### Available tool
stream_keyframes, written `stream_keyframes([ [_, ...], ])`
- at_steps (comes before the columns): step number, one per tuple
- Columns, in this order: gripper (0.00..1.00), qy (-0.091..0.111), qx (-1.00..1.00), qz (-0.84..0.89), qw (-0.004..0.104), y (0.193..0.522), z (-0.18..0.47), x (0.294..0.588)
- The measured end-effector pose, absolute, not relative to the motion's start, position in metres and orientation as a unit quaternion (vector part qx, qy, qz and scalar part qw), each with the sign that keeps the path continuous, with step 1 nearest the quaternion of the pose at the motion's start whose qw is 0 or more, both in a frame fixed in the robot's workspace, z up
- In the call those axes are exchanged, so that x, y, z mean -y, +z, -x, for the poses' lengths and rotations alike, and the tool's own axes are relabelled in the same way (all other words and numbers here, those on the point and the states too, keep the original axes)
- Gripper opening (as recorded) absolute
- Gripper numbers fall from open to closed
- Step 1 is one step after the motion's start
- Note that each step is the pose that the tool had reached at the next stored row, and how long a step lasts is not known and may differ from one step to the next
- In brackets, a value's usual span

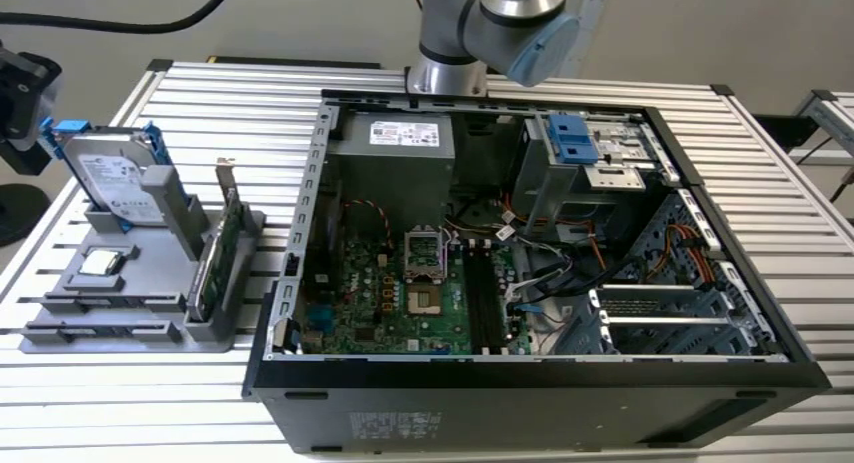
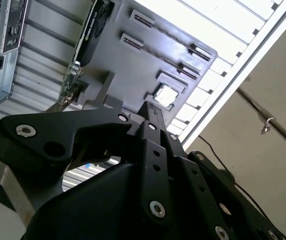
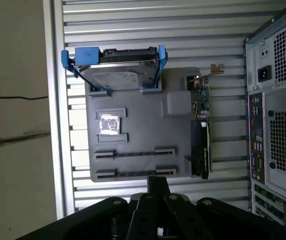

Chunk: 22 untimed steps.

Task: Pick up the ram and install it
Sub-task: 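Pick up the ram and move it above insertion slot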

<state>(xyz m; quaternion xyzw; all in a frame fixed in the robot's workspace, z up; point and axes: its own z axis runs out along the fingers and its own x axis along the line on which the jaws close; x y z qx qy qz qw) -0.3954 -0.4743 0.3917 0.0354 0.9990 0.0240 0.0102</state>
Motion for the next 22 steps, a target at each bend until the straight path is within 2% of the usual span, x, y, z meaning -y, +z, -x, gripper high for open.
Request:
stream_keyframes([
  [22,0.00,0.024,-0.999,-0.030,0.010,0.390,0.395,0.500],
])
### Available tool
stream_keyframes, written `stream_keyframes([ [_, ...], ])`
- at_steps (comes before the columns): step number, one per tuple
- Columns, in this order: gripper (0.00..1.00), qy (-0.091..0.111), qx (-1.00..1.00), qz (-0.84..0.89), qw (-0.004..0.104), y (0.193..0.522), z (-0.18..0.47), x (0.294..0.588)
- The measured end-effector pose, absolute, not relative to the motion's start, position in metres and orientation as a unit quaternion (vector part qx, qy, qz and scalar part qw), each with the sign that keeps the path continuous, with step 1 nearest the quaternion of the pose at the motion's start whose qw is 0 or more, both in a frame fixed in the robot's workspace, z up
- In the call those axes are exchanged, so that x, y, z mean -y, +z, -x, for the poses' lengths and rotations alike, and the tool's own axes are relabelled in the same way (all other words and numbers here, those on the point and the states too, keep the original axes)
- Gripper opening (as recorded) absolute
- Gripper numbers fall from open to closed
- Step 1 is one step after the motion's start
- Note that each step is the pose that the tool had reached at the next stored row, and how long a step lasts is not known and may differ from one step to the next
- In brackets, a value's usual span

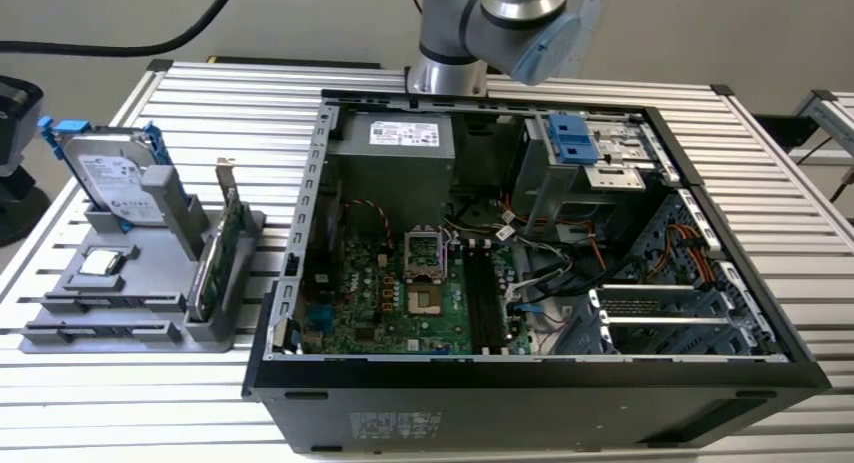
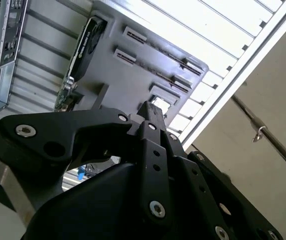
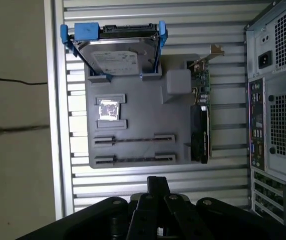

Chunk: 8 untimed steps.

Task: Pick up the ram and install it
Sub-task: 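Pick up the ram and move it above insertion slot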

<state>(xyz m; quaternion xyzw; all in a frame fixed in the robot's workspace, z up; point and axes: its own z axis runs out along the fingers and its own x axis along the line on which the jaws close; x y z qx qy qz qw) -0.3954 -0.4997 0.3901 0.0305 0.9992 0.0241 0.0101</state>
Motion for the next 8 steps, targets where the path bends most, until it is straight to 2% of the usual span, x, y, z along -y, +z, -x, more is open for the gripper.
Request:
stream_keyframes([
  [8,0.00,0.024,-0.999,-0.029,0.010,0.3898,0.3954,0.5054],
])
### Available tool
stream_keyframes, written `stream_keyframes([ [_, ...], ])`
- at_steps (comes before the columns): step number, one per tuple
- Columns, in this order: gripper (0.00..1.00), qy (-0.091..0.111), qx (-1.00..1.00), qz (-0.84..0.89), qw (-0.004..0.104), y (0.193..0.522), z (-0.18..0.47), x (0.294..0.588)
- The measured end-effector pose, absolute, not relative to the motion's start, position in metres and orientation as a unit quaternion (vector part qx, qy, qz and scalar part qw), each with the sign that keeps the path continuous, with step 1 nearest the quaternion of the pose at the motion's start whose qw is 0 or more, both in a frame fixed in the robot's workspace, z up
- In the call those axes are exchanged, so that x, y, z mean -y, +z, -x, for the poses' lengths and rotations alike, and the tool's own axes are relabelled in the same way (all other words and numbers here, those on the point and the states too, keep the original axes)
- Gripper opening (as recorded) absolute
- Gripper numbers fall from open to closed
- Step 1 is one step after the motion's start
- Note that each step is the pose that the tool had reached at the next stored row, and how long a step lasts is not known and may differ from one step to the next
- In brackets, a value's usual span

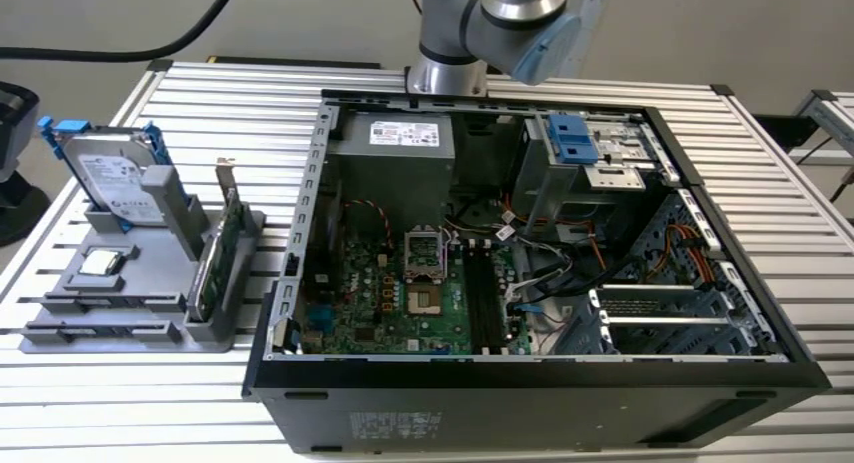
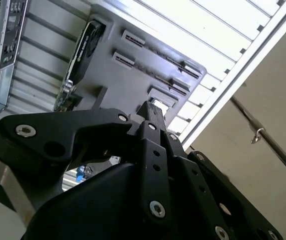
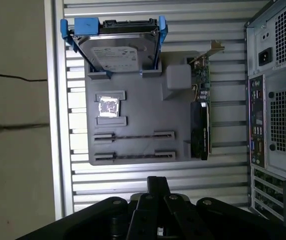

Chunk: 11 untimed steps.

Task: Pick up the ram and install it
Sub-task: 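Pick up the ram and move it above insertion slot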

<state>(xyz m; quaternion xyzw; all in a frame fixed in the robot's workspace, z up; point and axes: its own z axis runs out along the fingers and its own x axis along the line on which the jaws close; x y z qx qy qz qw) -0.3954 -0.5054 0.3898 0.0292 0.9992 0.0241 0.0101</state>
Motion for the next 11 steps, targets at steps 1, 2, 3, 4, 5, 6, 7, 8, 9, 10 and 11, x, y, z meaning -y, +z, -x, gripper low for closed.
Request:
stream_keyframes([
  [1,0.00,0.024,-0.999,-0.029,0.010,0.3898,0.3954,0.5060],
  [2,0.00,0.024,-0.999,-0.029,0.010,0.3898,0.3954,0.5067],
  [3,0.00,0.024,-0.999,-0.029,0.010,0.3897,0.3954,0.5075],
  [4,0.00,0.024,-0.999,-0.029,0.010,0.3896,0.3954,0.5082],
  [5,0.00,0.024,-0.999,-0.028,0.010,0.3895,0.3954,0.5088],
  [6,0.00,0.024,-0.999,-0.028,0.010,0.3896,0.3954,0.5094],
  [7,0.00,0.024,-0.999,-0.028,0.010,0.3895,0.3954,0.5101],
  [8,0.00,0.024,-0.999,-0.028,0.010,0.3894,0.3954,0.5107],
  [9,0.00,0.024,-0.999,-0.028,0.010,0.3894,0.3954,0.5113],
  [10,0.00,0.024,-0.999,-0.028,0.010,0.3894,0.3954,0.5118],
  [11,0.00,0.024,-0.999,-0.028,0.010,0.3893,0.3954,0.5124],
])
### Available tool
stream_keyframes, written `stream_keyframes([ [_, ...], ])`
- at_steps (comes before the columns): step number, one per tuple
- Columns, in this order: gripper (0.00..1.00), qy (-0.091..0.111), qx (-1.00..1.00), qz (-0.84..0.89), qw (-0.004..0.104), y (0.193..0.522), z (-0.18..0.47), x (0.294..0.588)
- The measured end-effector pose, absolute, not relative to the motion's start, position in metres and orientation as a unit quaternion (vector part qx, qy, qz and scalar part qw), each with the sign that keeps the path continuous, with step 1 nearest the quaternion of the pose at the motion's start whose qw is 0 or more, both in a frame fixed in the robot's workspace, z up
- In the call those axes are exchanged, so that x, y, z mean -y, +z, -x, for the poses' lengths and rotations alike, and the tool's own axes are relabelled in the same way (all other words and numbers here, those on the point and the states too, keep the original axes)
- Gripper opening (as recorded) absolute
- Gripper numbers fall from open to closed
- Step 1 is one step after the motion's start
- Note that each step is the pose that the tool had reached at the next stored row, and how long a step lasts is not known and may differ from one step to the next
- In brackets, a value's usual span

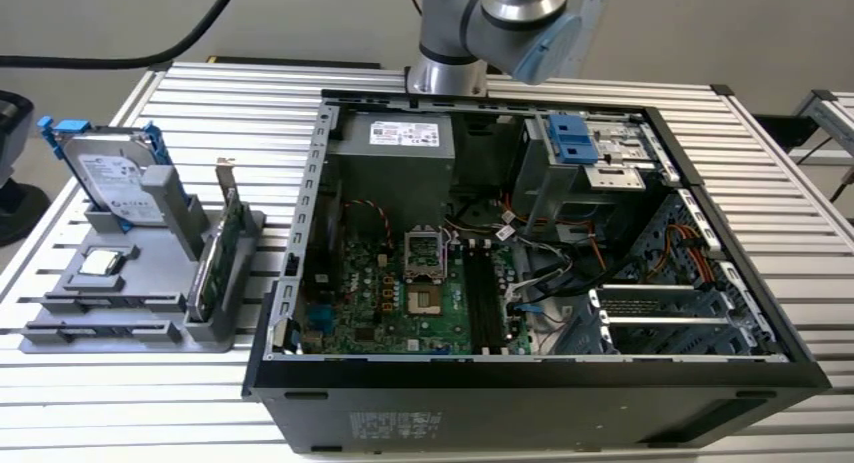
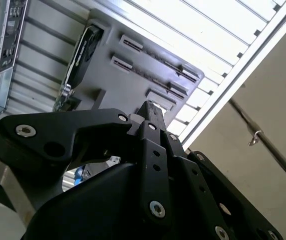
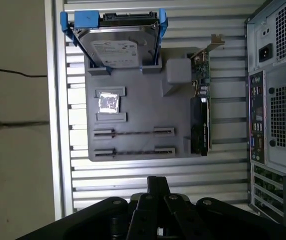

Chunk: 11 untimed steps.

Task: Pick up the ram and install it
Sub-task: 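Pick up the ram and move it above insertion slot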

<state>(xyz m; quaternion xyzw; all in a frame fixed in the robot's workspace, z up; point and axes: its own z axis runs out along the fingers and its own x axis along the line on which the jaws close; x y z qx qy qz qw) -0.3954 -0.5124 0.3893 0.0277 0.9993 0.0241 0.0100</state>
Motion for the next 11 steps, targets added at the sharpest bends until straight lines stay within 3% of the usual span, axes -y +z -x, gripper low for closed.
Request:
stream_keyframes([
  [11,0.00,0.024,-0.999,-0.027,0.010,0.3889,0.3954,0.5190],
])
